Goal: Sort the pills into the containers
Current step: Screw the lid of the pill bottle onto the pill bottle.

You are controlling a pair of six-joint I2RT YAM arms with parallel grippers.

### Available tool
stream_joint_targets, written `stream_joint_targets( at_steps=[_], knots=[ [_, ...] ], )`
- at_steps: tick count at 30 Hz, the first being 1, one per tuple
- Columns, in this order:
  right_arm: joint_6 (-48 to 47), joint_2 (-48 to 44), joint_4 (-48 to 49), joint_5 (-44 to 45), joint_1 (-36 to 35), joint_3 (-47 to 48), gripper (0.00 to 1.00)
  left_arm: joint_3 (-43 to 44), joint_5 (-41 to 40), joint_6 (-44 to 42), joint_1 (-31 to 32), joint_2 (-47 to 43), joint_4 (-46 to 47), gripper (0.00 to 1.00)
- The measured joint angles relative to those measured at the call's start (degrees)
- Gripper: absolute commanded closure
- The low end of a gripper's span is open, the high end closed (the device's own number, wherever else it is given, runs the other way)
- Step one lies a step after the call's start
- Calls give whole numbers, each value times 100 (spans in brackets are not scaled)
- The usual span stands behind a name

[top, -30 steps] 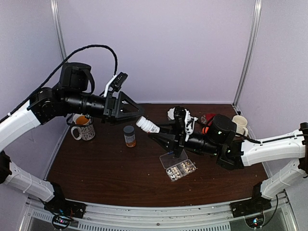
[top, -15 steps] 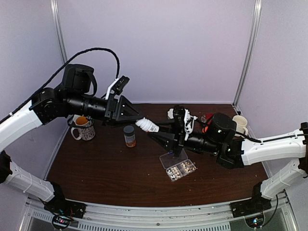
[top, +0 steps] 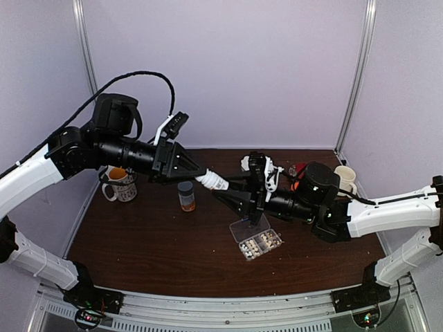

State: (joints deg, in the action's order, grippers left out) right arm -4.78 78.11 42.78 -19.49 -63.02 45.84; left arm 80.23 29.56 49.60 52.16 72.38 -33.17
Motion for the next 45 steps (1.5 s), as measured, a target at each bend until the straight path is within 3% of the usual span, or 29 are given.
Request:
stream_joint_targets(
  at_steps=[6, 18, 32, 36, 39, 45],
  knots=[
    [9, 0, -101, 2, 0, 55, 100, 0, 22, 0, -13, 2, 7, 75],
    [251, 15, -282, 98, -13, 118, 100, -103, 81, 2, -85, 4, 114, 75],
    [-953, 48, -708, 1674, -605, 363, 100, -551, -57, 435, -140, -195, 654, 83],
    [-933, 35, -721, 1587, -575, 363, 100, -564, 28, 435, -160, -192, 678, 86],
    [-542, 2, -745, 1106, -409, 363, 100, -564, 136, 273, -170, -184, 702, 100],
    [837, -55, -660, 39, -28, 369, 100, -398, 575, -634, -232, -7, 833, 100]
  ],
)
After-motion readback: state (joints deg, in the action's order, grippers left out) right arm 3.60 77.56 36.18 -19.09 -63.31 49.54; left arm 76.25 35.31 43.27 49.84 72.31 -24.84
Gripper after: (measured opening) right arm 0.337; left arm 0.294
